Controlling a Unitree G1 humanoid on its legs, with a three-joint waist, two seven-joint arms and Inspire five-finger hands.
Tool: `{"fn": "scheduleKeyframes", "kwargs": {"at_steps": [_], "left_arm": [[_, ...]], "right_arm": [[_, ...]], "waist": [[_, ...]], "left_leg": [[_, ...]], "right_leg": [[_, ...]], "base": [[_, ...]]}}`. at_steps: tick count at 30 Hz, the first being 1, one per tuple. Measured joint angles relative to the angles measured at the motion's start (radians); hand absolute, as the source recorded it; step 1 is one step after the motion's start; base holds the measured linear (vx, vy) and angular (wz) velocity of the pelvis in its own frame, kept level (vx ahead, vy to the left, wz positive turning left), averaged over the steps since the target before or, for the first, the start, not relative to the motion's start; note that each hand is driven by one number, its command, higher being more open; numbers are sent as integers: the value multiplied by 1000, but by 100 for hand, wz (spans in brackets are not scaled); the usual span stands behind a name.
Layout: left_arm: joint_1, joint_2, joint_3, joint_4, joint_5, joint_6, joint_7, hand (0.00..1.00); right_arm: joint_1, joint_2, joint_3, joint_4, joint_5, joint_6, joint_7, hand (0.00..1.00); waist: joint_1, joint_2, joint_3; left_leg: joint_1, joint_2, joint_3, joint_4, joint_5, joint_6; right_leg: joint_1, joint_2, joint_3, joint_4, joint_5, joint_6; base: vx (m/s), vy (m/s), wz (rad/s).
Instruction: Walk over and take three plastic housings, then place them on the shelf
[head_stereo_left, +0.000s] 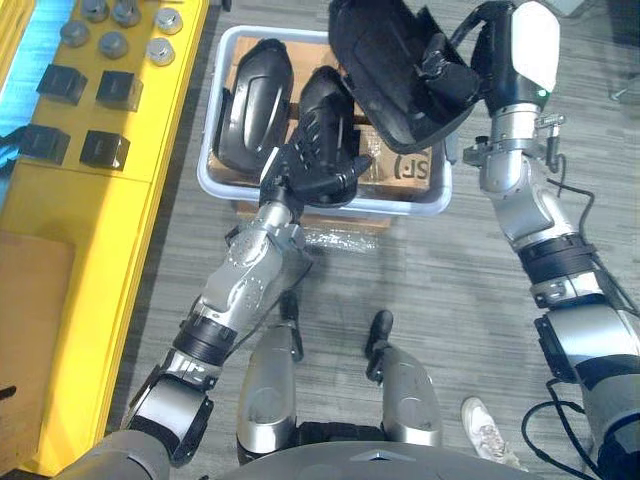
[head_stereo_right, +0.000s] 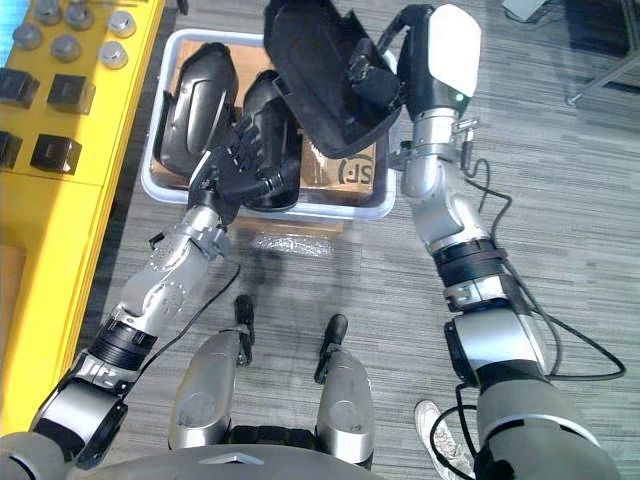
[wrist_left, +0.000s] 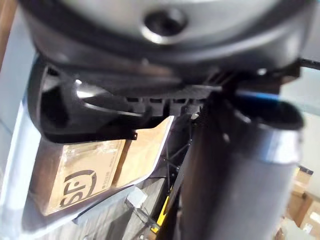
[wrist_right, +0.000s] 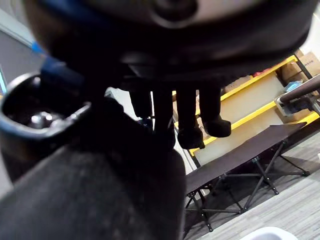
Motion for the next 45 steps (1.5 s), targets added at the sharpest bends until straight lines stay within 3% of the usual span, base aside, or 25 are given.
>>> {"fn": "scheduleKeyframes", "kwargs": {"at_steps": [5,11,15,20,21,28,34,42,45], "left_arm": [[-61,-3,-2,63,-91,18,10,100],[-86,-23,-2,129,-209,22,14,100],[-100,-41,-1,149,-390,21,19,100],[-100,-41,-5,178,-474,21,21,100],[-100,-41,-11,180,-483,21,21,0],[-100,-48,-42,184,-589,21,-28,0],[-100,-61,-4,231,-651,-42,-17,0],[-95,-63,-40,230,-673,-90,-23,0],[-78,-63,-50,229,-672,-111,-52,0]], "right_arm": [[3,36,9,0,-1,-21,1,0],[35,54,44,-27,-24,-54,10,0],[66,90,86,-44,-60,-98,28,0],[87,106,87,-46,-76,-103,27,0],[91,107,85,-47,-75,-103,25,0],[115,117,67,-57,-75,-103,16,0],[185,130,100,-154,-76,-141,-6,0],[203,168,103,-159,-74,-142,-40,0],[240,197,87,-192,-72,-142,-43,0]], "waist": [[-6,-18,-9],[-16,-18,-10],[-21,-18,-10],[-22,-19,-10],[-21,-19,-10],[-23,-19,-10],[-34,-28,-15],[-26,-32,-18],[-28,-51,-33]], "left_leg": [[10,6,11,-13,4,-5],[29,5,11,-29,12,-8],[38,1,12,-48,23,-8],[40,-5,10,-64,34,-9],[40,-5,10,-64,34,-9],[40,-5,11,-64,34,-9],[43,-4,14,-64,33,-9],[70,-5,14,-78,33,-9],[79,-5,17,-90,33,-11]], "right_leg": [[4,8,10,-16,6,-3],[15,10,12,-16,6,-3],[17,9,13,-20,6,-3],[19,9,10,-31,6,-3],[20,9,10,-31,6,-3],[19,9,12,-31,6,-3],[20,13,15,-32,6,-3],[51,12,15,-53,9,-3],[59,13,15,-67,9,-2]], "base": [[-16,-4,-7],[-4,0,-1],[0,0,0],[-8,-3,2],[0,0,0],[0,0,0],[-2,0,-2],[0,0,0],[0,0,0]]}}
